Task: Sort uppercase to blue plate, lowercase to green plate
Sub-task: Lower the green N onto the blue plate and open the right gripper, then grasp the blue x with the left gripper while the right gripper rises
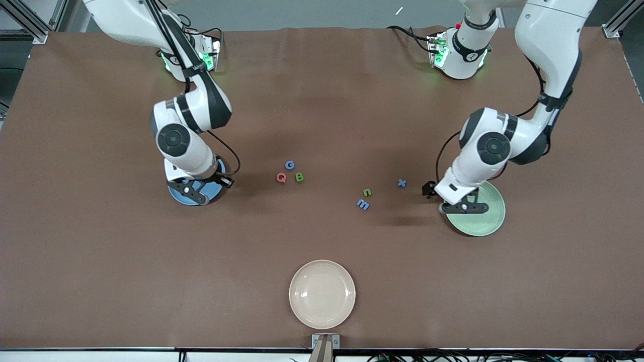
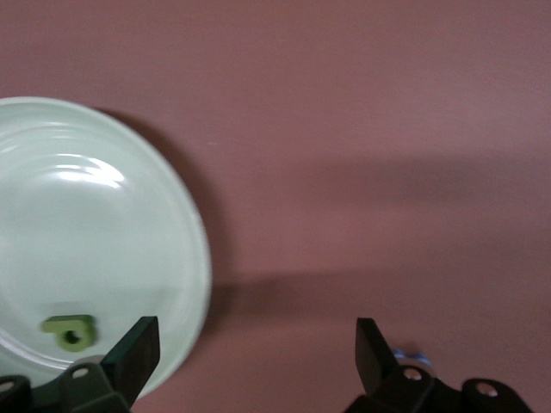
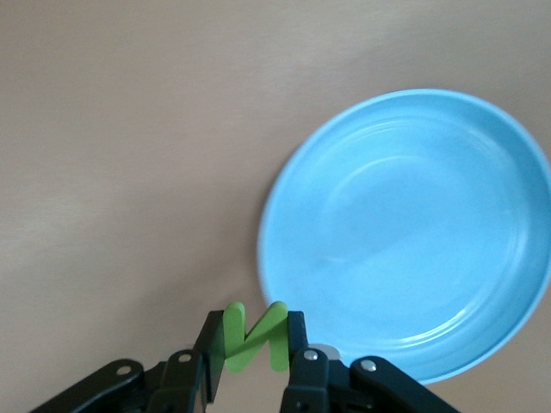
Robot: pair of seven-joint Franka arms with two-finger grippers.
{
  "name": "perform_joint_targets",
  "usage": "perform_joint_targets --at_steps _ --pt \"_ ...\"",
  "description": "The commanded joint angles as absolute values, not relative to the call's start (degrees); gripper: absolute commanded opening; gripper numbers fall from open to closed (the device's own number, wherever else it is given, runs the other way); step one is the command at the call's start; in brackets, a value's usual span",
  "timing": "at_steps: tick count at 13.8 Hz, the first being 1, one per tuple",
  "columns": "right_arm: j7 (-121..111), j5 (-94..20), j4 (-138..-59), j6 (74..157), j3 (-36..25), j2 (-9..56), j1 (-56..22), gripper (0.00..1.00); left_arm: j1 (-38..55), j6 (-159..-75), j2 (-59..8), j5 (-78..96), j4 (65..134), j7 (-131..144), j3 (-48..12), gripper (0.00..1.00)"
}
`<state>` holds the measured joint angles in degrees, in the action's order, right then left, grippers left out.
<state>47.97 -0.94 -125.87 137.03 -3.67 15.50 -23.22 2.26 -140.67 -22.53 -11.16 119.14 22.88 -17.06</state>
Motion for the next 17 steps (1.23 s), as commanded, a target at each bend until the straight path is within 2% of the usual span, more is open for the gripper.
perform_joint_targets --at_steps 1,3,7,8,9,10,11,12,13,15,16,17 --pt "46.05 -0.09 -136.30 145.78 -2.72 11.16 -21.27 0.01 5.96 -139.75 -25.04 -12.13 117.77 24.43 -16.96 1.00" --pt "45.97 -0.09 -138.95 151.06 -2.72 11.95 -21.10 0.01 8.78 -139.83 -27.06 -12.04 117.77 26.28 -16.96 1.00" --pt "45.97 -0.09 -139.04 152.05 -2.72 14.41 -20.13 0.03 10.11 -140.45 -29.97 -12.13 117.77 26.02 -16.96 0.97" --pt "46.05 -0.09 -138.96 152.22 -2.72 15.02 -19.78 0.06 10.19 -140.45 -30.23 -12.13 117.95 26.02 -16.96 0.93" --pt "45.97 -0.09 -138.96 152.31 -2.64 15.38 -18.64 0.17 10.20 -140.45 -30.67 -12.13 117.95 26.02 -16.96 0.89" --pt "45.97 -0.09 -138.87 152.31 -2.64 15.82 -18.55 0.32 10.28 -140.54 -31.02 -12.13 117.95 26.02 -16.96 0.86" --pt "45.97 -0.09 -138.78 152.31 -2.64 16.17 -18.63 0.71 10.54 -140.71 -31.11 -12.13 117.95 26.02 -16.96 0.81" --pt "45.97 -0.09 -138.69 152.31 -2.64 16.17 -18.63 0.94 10.55 -140.71 -31.29 -12.13 117.95 26.02 -16.96 0.76" --pt "45.97 -0.09 -138.60 152.14 -2.64 16.08 -18.81 0.99 10.55 -140.71 -31.38 -12.13 117.86 26.02 -16.96 0.70" --pt "45.88 -0.09 -137.64 151.00 -2.37 15.13 -19.07 1.00 10.55 -140.71 -31.38 -12.13 117.86 25.93 -16.96 0.58" --pt "45.97 -0.17 -136.24 148.04 -2.11 13.99 -19.33 1.00 10.55 -140.71 -31.38 -12.13 117.86 25.93 -16.96 0.53" --pt "46.14 -0.26 -132.66 141.22 -2.11 13.02 -20.38 1.00 10.63 -140.80 -31.38 -12.22 117.86 25.84 -16.96 0.45"
